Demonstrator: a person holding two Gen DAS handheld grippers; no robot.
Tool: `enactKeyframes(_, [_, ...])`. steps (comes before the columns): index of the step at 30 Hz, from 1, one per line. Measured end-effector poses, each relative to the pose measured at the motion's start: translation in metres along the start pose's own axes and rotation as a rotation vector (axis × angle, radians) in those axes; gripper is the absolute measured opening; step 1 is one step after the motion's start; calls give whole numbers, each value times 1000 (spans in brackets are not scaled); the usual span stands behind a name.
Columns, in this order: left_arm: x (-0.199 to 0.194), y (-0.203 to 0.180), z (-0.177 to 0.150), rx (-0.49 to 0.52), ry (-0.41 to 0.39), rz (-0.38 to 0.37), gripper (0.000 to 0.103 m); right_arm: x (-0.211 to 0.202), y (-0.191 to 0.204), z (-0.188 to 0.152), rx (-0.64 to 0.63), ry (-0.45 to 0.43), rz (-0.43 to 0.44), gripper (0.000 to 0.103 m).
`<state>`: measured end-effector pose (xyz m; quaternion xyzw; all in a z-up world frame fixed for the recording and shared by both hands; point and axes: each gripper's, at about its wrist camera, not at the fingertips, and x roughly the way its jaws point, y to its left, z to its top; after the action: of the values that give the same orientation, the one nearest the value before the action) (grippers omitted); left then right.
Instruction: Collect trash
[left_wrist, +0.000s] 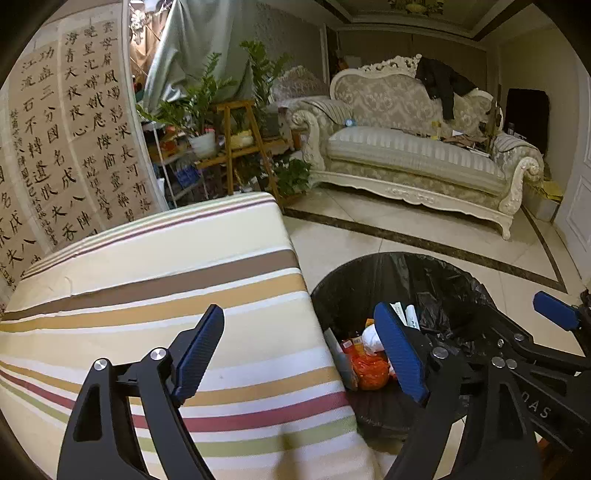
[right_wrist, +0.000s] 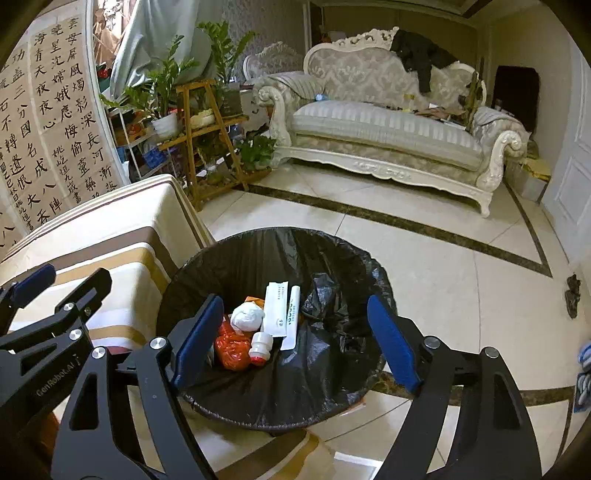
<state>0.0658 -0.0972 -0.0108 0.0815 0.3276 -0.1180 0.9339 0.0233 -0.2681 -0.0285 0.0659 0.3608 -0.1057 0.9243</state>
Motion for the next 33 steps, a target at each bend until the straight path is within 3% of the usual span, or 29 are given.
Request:
enactKeyframes(12, [-36,9,-9,-14,-48,-28,84,-35,1,-11,-16,-38,-19,89])
enactKeyframes(33, [-81,30,-26,-50,-97,-25,84,-96,8,-28,-26,-121,-7,90])
